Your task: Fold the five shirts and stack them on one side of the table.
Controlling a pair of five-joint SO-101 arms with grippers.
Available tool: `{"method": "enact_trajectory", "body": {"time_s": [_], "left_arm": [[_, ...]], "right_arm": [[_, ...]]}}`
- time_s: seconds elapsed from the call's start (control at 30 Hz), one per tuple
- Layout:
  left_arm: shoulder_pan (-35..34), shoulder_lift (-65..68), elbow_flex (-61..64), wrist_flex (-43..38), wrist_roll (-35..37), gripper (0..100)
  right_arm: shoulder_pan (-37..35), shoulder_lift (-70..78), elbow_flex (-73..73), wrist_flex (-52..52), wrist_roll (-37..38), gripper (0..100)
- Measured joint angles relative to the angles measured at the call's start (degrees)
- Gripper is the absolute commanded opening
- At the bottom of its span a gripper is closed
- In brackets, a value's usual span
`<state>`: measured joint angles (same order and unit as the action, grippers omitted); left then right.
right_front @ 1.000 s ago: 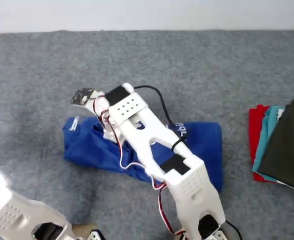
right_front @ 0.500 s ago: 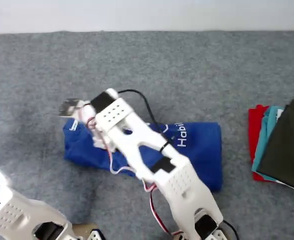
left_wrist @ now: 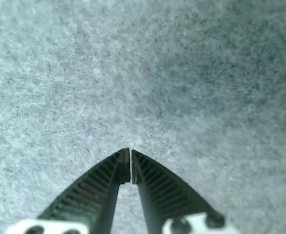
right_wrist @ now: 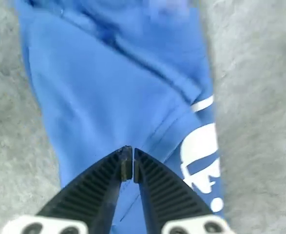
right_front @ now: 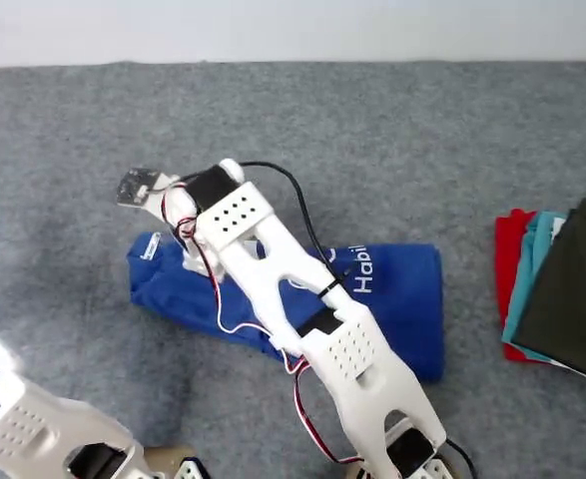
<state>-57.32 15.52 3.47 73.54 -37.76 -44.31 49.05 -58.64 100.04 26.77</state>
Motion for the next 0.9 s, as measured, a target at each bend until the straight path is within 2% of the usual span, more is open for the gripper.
{"method": "enact_trajectory", "body": {"time_s": [0.23,0.43,0.57,0.77,0.9], "left_arm": [[0.26,0.00,-2.11,1.67,0.00,1],[1.32,0.00,-2.11,2.11,-0.09,1],[1.41,0.00,-2.11,2.11,0.00,1],[1.41,-0.26,-2.11,2.29,0.00,1],[1.85,-4.22,-2.11,3.96,0.00,1]], "right_arm": [[-0.62,5.10,-1.14,-5.89,0.00,1.0],[-6.42,10.90,-1.14,-6.42,-0.09,0.9],[-6.86,10.99,-1.14,-6.33,-0.09,0.9],[-5.27,5.01,-1.14,0.35,-0.35,0.9],[-1.49,-3.16,1.23,0.44,-5.45,0.9]]}}
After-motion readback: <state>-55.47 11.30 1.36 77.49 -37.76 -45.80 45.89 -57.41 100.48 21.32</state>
